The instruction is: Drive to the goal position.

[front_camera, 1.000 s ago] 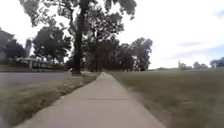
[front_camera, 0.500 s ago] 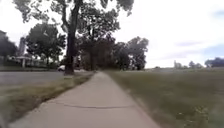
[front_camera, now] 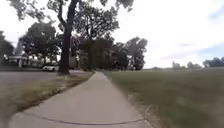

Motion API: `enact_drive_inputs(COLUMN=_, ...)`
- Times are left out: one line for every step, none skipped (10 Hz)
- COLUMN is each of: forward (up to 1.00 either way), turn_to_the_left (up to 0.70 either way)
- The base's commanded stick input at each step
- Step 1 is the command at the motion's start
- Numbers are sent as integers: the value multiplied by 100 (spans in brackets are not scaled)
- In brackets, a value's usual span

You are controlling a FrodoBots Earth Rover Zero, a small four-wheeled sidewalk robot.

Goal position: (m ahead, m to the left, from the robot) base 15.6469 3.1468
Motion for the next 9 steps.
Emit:
enact_drive_inputs(forward=100, turn_to_the_left=0)
enact_drive_inputs(forward=100, turn_to_the_left=0)
enact_drive_inputs(forward=100, turn_to_the_left=0)
enact_drive_inputs(forward=100, turn_to_the_left=0)
enact_drive_inputs(forward=100, turn_to_the_left=0)
enact_drive_inputs(forward=100, turn_to_the_left=1)
enact_drive_inputs(forward=100, turn_to_the_left=3)
enact_drive_inputs(forward=100, turn_to_the_left=5)
enact_drive_inputs(forward=100, turn_to_the_left=6)
